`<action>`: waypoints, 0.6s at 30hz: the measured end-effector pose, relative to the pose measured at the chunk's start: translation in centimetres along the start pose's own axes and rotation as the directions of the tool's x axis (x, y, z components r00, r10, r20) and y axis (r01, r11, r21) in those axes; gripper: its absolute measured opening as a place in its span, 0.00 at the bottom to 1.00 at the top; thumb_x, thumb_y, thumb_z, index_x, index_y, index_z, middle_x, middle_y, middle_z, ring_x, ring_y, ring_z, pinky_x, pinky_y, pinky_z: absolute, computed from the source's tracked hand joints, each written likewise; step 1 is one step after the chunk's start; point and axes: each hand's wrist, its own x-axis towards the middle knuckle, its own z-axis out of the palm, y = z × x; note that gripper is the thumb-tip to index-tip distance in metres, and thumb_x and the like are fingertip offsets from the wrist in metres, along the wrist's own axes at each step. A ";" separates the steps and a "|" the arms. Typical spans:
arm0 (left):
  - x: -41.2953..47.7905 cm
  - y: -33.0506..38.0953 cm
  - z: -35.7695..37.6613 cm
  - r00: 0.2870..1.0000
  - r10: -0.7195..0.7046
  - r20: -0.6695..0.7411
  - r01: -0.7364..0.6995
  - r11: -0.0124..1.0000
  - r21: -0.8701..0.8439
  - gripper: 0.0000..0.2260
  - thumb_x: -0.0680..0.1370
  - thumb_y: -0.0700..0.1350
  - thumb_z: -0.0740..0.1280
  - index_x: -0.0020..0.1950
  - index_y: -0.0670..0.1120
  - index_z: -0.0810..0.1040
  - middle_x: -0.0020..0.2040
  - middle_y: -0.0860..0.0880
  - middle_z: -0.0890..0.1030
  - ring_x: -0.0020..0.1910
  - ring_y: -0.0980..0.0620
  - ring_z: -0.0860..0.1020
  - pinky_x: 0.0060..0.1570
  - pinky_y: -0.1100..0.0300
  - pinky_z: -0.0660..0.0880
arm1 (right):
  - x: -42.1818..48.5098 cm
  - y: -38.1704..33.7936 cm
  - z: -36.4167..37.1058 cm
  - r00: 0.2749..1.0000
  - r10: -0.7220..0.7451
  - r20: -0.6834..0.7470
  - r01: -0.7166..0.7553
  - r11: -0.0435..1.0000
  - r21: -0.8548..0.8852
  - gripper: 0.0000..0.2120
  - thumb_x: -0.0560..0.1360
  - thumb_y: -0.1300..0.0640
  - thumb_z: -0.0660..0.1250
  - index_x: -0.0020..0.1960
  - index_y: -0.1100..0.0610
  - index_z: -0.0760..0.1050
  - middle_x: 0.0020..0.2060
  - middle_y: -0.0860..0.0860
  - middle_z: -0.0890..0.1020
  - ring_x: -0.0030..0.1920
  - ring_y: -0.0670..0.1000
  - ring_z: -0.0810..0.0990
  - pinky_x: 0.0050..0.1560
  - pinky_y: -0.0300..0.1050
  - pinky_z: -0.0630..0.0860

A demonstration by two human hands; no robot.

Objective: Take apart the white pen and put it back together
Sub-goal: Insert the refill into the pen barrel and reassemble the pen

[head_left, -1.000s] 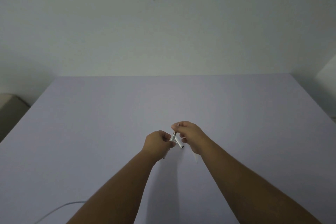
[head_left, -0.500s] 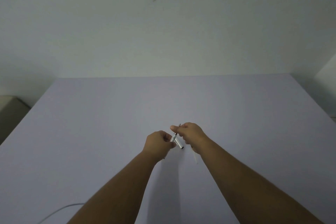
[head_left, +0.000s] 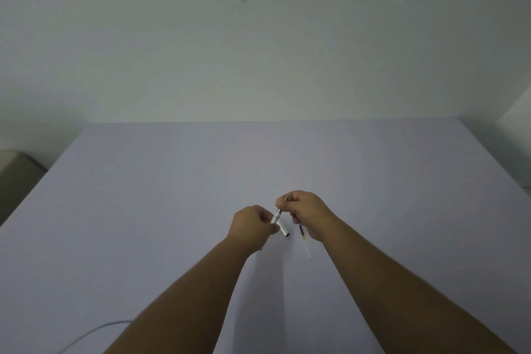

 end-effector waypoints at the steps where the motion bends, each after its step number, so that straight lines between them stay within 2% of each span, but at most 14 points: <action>1: 0.0 0.0 0.1 1.000 0.001 -0.001 -0.001 1.000 0.008 0.05 0.70 0.43 0.72 0.39 0.49 0.77 0.36 0.53 0.78 0.31 0.56 0.76 0.22 0.67 0.71 | 0.0 0.0 0.1 0.999 0.024 -0.036 -0.026 0.999 -0.037 0.08 0.70 0.51 0.72 0.40 0.54 0.79 0.35 0.47 0.79 0.32 0.47 0.71 0.35 0.40 0.70; 3: 0.0 0.0 0.3 1.000 -0.001 -0.006 0.001 1.000 0.016 0.05 0.70 0.43 0.72 0.39 0.50 0.77 0.36 0.53 0.78 0.32 0.56 0.75 0.24 0.66 0.71 | 0.0 -0.1 0.4 0.993 0.069 -0.094 -0.079 0.991 -0.108 0.13 0.69 0.45 0.72 0.37 0.54 0.76 0.34 0.48 0.78 0.30 0.47 0.70 0.33 0.40 0.70; 5: 0.0 0.0 0.3 1.000 -0.008 -0.004 0.008 1.000 0.010 0.07 0.70 0.43 0.72 0.37 0.51 0.76 0.36 0.53 0.78 0.31 0.57 0.75 0.19 0.70 0.70 | 0.0 -0.2 0.4 0.993 0.094 -0.078 -0.101 0.991 -0.090 0.15 0.69 0.42 0.71 0.39 0.54 0.76 0.36 0.48 0.78 0.31 0.47 0.70 0.33 0.39 0.69; 8: 0.2 -0.1 0.1 1.000 -0.011 -0.019 0.011 1.000 0.002 0.08 0.70 0.43 0.73 0.35 0.52 0.75 0.36 0.53 0.78 0.31 0.58 0.76 0.17 0.72 0.68 | 0.1 -0.1 0.2 0.999 0.048 -0.001 -0.048 0.998 0.044 0.08 0.72 0.50 0.71 0.44 0.55 0.78 0.38 0.48 0.79 0.35 0.47 0.69 0.36 0.39 0.69; 10: 0.2 -0.1 0.1 1.000 -0.007 -0.027 0.008 1.000 0.019 0.08 0.70 0.43 0.73 0.35 0.52 0.75 0.35 0.53 0.78 0.31 0.57 0.75 0.21 0.69 0.71 | 0.1 -0.1 0.1 1.000 0.023 -0.015 -0.022 0.999 0.047 0.05 0.72 0.54 0.71 0.44 0.56 0.79 0.36 0.48 0.78 0.33 0.47 0.69 0.35 0.39 0.68; 14: 0.3 -0.4 0.4 0.999 0.000 -0.052 0.001 0.999 0.037 0.07 0.70 0.44 0.73 0.37 0.52 0.75 0.36 0.54 0.78 0.36 0.53 0.77 0.38 0.57 0.77 | 0.3 -0.5 0.4 0.993 0.088 -0.077 -0.091 0.995 -0.033 0.11 0.70 0.51 0.72 0.42 0.59 0.78 0.28 0.47 0.74 0.27 0.48 0.66 0.31 0.40 0.66; 18: 0.3 -0.7 0.7 0.997 0.003 -0.076 -0.001 0.999 0.038 0.04 0.71 0.44 0.72 0.43 0.48 0.78 0.37 0.52 0.78 0.39 0.50 0.78 0.44 0.52 0.80 | 0.4 -0.9 0.9 0.987 0.115 -0.114 -0.122 0.991 -0.059 0.11 0.70 0.51 0.71 0.34 0.56 0.76 0.32 0.48 0.78 0.25 0.48 0.66 0.29 0.41 0.65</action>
